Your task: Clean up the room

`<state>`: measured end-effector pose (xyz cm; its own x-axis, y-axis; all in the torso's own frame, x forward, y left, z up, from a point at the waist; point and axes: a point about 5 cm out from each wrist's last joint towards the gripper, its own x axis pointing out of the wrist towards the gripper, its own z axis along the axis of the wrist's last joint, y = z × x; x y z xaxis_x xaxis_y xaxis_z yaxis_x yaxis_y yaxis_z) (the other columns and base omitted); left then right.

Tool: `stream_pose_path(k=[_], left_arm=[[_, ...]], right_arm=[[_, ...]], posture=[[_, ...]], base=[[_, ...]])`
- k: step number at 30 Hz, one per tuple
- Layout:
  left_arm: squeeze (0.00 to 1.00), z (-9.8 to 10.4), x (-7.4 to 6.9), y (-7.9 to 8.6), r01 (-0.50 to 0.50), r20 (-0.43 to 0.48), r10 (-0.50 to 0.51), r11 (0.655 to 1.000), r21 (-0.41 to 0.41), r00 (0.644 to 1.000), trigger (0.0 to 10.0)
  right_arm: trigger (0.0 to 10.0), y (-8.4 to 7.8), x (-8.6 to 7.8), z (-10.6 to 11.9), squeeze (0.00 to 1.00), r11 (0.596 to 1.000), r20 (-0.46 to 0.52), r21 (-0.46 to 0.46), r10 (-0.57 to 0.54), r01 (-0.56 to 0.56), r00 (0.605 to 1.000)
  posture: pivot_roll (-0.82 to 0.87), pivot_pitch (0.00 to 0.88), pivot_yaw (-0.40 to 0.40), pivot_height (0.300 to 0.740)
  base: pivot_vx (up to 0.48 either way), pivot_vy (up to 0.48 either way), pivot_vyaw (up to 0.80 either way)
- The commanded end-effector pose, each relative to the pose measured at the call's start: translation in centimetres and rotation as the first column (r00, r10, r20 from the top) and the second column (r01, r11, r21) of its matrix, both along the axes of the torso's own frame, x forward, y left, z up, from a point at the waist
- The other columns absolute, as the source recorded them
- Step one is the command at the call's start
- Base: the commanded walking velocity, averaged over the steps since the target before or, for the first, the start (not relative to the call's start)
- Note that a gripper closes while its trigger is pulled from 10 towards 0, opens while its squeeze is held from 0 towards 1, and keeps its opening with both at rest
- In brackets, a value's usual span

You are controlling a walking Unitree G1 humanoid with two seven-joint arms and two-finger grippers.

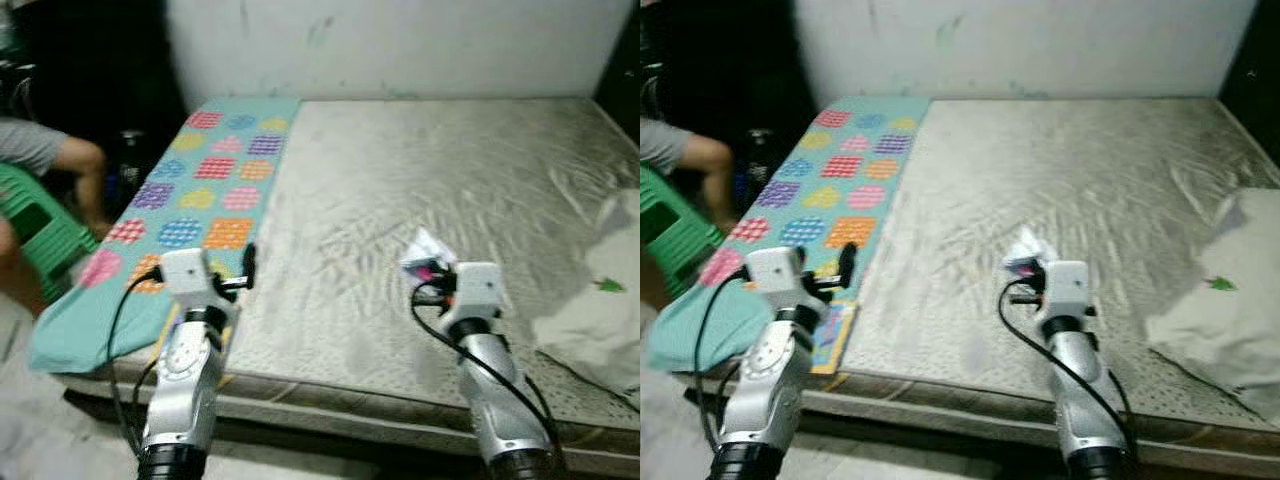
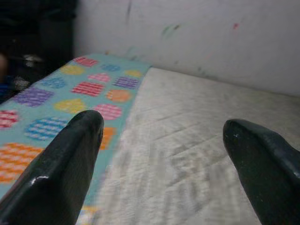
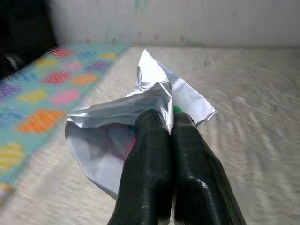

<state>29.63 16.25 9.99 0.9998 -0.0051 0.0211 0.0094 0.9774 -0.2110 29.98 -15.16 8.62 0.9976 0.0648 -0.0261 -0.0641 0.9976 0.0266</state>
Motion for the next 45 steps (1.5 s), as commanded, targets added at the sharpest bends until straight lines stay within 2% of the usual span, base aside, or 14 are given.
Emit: stream_pose_path(k=[1, 6, 14, 27, 40, 45], left_arm=[[0.00, 0.57, 0.36, -0.17, 0.013, 0.019, -0.013, 1.000, 0.001, 1.000, 10.0], [0.00, 0.31, 0.21, -0.13, 0.013, 0.013, -0.014, 1.000, 0.005, 1.000, 10.0], [0.00, 0.51, 0.14, -0.53, 0.041, 0.032, -0.040, 0.999, -0.017, 0.999, 10.0], [0.00, 0.65, 0.08, -0.62, 0.058, 0.046, -0.056, 0.998, -0.036, 0.997, 10.0], [0.00, 0.66, -0.01, -0.68, 0.068, 0.046, -0.066, 0.997, -0.037, 0.997, 10.0], [0.00, 0.71, -0.03, -0.86, 0.074, 0.050, -0.072, 0.996, -0.038, 0.996, 10.0]], right_arm=[[10.0, -0.04, -0.20, 0.06, 0.00, 0.999, 0.020, -0.033, 0.007, -0.006, 1.000], [10.0, -0.09, -0.49, -0.81, 0.00, 0.999, -0.040, -0.050, 0.014, -0.016, 0.999], [10.0, 0.05, -0.56, -0.73, 0.00, 0.999, -0.033, 0.007, 0.048, -0.048, 0.998], [10.0, 0.14, -0.49, -0.72, 0.00, 0.998, -0.033, 0.008, 0.057, -0.056, 0.998], [10.0, -0.24, -0.45, -0.69, 0.00, 0.999, -0.032, 0.002, 0.039, -0.039, 0.999], [10.0, -0.36, -0.43, -0.75, 0.00, 0.999, -0.034, 0.003, 0.032, -0.032, 0.999]], posture=[[-0.21, 0.000, 0.122, 0.740], [-0.21, 0.000, 0.122, 0.740], [-0.21, 0.000, 0.110, 0.740], [-0.21, 0.000, 0.108, 0.740], [-0.21, 0.000, 0.109, 0.740], [-0.21, 0.000, 0.109, 0.740]], base=[[0.000, 0.334, 0.00], [0.000, 0.317, 0.00], [0.000, 0.000, 0.00], [0.000, 0.000, -0.56], [0.000, 0.000, 0.00], [0.264, 0.000, 0.00]])
